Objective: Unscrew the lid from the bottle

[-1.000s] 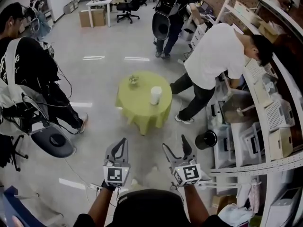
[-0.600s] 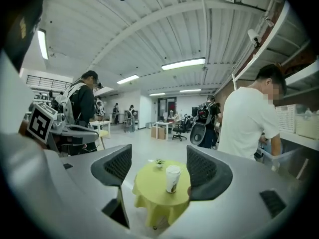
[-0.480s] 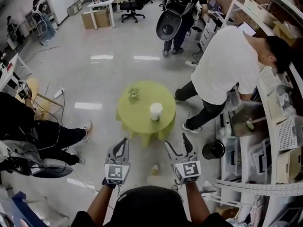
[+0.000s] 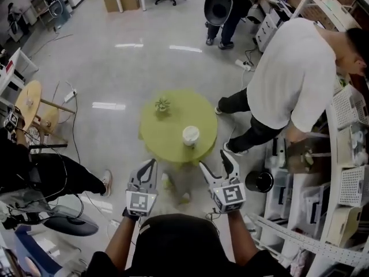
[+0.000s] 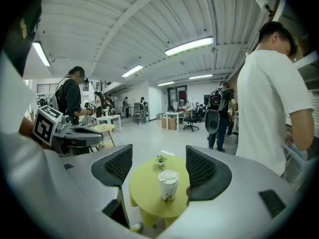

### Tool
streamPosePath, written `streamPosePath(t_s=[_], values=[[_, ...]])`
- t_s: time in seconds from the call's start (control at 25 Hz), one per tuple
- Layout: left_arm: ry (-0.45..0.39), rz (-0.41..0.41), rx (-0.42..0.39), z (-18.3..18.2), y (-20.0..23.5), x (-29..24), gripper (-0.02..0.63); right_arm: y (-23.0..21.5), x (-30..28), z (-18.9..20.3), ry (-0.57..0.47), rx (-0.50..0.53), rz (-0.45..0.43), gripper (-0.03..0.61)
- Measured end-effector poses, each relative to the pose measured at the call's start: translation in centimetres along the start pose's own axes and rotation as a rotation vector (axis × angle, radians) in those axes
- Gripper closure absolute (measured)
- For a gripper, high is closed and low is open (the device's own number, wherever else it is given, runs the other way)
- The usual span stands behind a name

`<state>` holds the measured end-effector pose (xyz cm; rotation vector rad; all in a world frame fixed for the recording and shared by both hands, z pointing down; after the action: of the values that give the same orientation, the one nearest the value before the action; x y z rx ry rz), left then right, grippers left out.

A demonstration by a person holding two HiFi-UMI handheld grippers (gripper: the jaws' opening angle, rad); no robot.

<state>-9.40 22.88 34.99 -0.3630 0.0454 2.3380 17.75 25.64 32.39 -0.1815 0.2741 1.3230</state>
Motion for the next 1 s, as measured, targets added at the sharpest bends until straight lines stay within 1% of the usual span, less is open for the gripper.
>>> streamPosePath(t_s=[0.08, 0.16, 0.24, 0.32, 0.44, 0.52, 0.56, 0.6, 0.64, 0.68, 0.72, 0.76, 0.8, 0.88, 0.92, 1.0], values=[[0.007, 0.003, 0.010, 0.8, 1.7, -1.6, 0.595, -0.1, -2.6, -0.1, 0.035, -0.009, -0.033, 0.247], [0.008, 0.016, 0.020, 1.3, 3.4, -3.4, 0.595, 0.0, -4.8, -0.2, 0.078, -0.005, -0.048, 0.247], [0.023, 0.046, 0.021, 2.0, 5.1, -5.4, 0.595, 0.2, -7.0, -0.5, 0.140, 0.005, -0.039, 0.247], [0.051, 0.087, 0.005, 3.1, 6.7, -7.6, 0.595, 0.7, -9.4, -0.8, 0.213, 0.009, -0.024, 0.247], [0.095, 0.179, -0.004, 5.4, 7.6, -10.6, 0.594, 1.2, -12.4, 0.1, 0.305, 0.045, -0.036, 0.245], [0.123, 0.264, -0.006, 7.3, 7.6, -12.6, 0.589, 1.5, -14.2, 0.8, 0.365, 0.077, -0.051, 0.244], [0.141, 0.308, -0.009, 8.2, 7.6, -13.5, 0.578, 1.6, -15.0, 1.4, 0.418, 0.089, -0.059, 0.244], [0.163, 0.352, -0.011, 9.3, 7.4, -14.4, 0.539, 1.6, -15.9, 2.0, 0.482, 0.097, -0.066, 0.245], [0.188, 0.393, -0.015, 10.4, 7.3, -15.3, 0.476, 1.6, -16.8, 2.5, 0.543, 0.100, -0.068, 0.245], [0.211, 0.431, -0.025, 11.4, 7.0, -16.3, 0.438, 1.5, -17.7, 2.8, 0.592, 0.100, -0.067, 0.245], [0.232, 0.465, -0.040, 12.5, 6.7, -17.2, 0.417, 1.4, -18.6, 3.1, 0.628, 0.098, -0.067, 0.245], [0.250, 0.495, -0.056, 13.6, 6.3, -18.3, 0.391, 1.2, -19.4, 3.5, 0.652, 0.097, -0.067, 0.245], [0.265, 0.521, -0.071, 14.6, 5.8, -19.3, 0.352, 1.0, -20.1, 3.9, 0.669, 0.095, -0.066, 0.241], [0.285, 0.553, -0.092, 16.1, 4.9, -21.4, 0.285, 0.5, -21.3, 4.7, 0.696, 0.081, -0.070, 0.226], [0.289, 0.559, -0.097, 16.8, 4.6, -22.3, 0.264, 0.4, -21.9, 5.1, 0.707, 0.065, -0.074, 0.209], [0.288, 0.562, -0.093, 17.9, 4.4, -24.3, 0.238, 0.1, -23.1, 6.3, 0.727, 0.025, -0.081, 0.202]])
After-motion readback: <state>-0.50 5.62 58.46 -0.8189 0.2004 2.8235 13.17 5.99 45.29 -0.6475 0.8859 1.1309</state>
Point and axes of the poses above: the fingertips, and each gripper's own axes: x backward along the fingers, y to its left, z out of its underside, the point moved 9 cm from there along x, backward along the fingers, and after that the axes turned 7 degrees about z, right-handed, at the moved point
